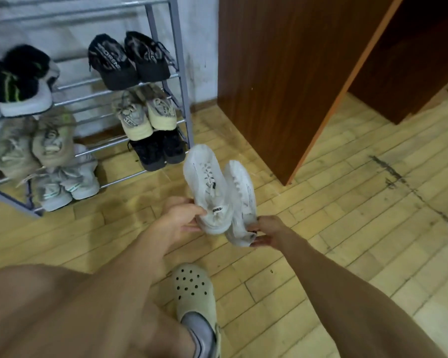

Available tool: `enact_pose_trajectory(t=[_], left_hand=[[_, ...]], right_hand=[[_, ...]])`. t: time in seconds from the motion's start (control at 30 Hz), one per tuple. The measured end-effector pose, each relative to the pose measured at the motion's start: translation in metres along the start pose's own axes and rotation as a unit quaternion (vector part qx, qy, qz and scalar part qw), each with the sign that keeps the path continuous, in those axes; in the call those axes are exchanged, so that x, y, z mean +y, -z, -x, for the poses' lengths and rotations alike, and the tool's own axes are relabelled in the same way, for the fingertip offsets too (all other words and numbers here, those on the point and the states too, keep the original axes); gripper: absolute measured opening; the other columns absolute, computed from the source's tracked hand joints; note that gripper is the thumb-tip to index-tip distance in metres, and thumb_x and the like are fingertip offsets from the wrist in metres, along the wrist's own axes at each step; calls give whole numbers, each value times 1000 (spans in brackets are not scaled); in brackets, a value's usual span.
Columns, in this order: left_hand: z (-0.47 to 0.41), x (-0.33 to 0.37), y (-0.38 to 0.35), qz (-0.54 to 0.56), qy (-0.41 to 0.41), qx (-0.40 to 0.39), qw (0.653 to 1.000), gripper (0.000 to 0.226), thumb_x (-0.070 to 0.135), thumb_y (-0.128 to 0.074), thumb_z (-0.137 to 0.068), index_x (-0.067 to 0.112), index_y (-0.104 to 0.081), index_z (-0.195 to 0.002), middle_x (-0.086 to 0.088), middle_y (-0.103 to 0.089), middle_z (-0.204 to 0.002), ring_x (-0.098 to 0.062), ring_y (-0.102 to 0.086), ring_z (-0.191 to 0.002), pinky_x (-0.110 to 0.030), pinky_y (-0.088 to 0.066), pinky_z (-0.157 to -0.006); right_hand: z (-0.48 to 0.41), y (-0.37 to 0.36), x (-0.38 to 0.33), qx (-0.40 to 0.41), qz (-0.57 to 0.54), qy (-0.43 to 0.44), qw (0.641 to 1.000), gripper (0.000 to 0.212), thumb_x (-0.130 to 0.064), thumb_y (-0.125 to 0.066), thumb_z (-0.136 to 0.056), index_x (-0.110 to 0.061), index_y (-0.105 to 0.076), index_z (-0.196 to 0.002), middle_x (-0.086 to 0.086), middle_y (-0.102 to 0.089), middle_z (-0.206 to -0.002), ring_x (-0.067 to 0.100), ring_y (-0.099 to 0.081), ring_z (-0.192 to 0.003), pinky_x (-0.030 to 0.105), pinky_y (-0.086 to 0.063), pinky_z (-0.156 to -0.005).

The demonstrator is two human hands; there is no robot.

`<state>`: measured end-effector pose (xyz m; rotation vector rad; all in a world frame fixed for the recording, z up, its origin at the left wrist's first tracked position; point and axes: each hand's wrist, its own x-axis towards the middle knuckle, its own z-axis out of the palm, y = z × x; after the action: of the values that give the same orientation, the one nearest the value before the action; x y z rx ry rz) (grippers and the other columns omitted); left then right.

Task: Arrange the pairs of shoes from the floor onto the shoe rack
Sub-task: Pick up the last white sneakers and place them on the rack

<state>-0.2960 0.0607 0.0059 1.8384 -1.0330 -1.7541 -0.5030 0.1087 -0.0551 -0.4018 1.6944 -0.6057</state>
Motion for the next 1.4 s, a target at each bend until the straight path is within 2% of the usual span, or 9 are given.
enact_pose_trajectory(t=[0.2, 0.33, 0.47, 0.57, 0.7, 0.8, 0.97, 1.17, 1.4], left_hand=[[60, 61, 24, 21, -106, 21, 994, 22, -5, -65, -79, 12, -65, -93, -7, -69, -92, -18, -66, -73, -31, -57, -59], [104, 118, 50, 43, -181, 46, 982, 24, -6, -66, -78, 11, -66, -95, -7, -71, -88, -20, -68, -74, -32, -59, -57], [141, 166, 81, 54, -225, 77, 970, 17, -4, -66, -78, 11, -64, -84, -8, -71, -89, -21, -68, -75, -34, -59, -62], [156, 195, 113, 63, -245, 118, 960, 19, 0, -68, -78, 8, -66, -95, -14, -72, -99, -28, -71, -87, -42, -61, -74], [160, 231, 158, 76, -267, 147, 949, 32, -1, -67, -79, 3, -64, -111, -15, -71, -100, -28, -70, -79, -37, -61, -60], [153, 253, 190, 81, -263, 182, 944, 23, -3, -65, -81, 4, -62, -103, -13, -69, -88, -25, -66, -68, -30, -58, -44], [108, 280, 232, 82, -242, 206, 945, 29, 0, -65, -79, 1, -64, -109, -20, -64, -89, -29, -62, -72, -40, -60, -65], [43, 322, 237, 91, -236, 190, 948, 19, -4, -62, -82, -1, -65, -101, -12, -63, -77, -19, -61, -50, -35, -59, -46], [-17, 350, 238, 71, -229, 167, 956, 24, -2, -60, -85, 3, -62, -108, -8, -63, -80, -18, -62, -62, -29, -55, -44]], right_hand=[[77, 9, -79, -29, -3, 137, 990, 28, 1, -64, -85, -7, -60, -112, 7, -66, -95, 26, -65, -75, 45, -56, -86], [128, 1, -132, -46, -27, 216, 975, 29, 3, -66, -83, -6, -63, -110, 8, -70, -92, 27, -69, -77, 39, -60, -67], [174, -14, -190, -44, -26, 287, 957, 24, 3, -68, -81, -6, -68, -103, 13, -73, -100, 26, -72, -76, 30, -59, -52], [206, -29, -234, -43, -26, 321, 946, 21, 3, -68, -81, -5, -70, -100, 12, -73, -91, 23, -71, -68, 26, -56, -45], [228, -54, -284, -74, -60, 324, 941, 13, 8, -68, -81, -5, -67, -83, 12, -70, -84, 25, -71, -71, 39, -61, -51], [228, -75, -320, -92, -70, 326, 938, 15, 10, -66, -82, -4, -63, -81, 14, -68, -90, 29, -68, -80, 46, -61, -61], [200, -106, -380, -70, -28, 334, 939, 32, 2, -70, -82, 2, -64, -113, 19, -66, -110, 32, -68, -93, 44, -62, -61], [144, -133, -440, -45, -25, 342, 938, 13, 2, -72, -80, -8, -65, -78, 9, -65, -82, 24, -67, -72, 36, -59, -44], [91, -153, -477, -16, 5, 366, 930, 11, -1, -77, -75, -11, -71, -77, 13, -73, -96, 28, -72, -83, 44, -62, -62]])
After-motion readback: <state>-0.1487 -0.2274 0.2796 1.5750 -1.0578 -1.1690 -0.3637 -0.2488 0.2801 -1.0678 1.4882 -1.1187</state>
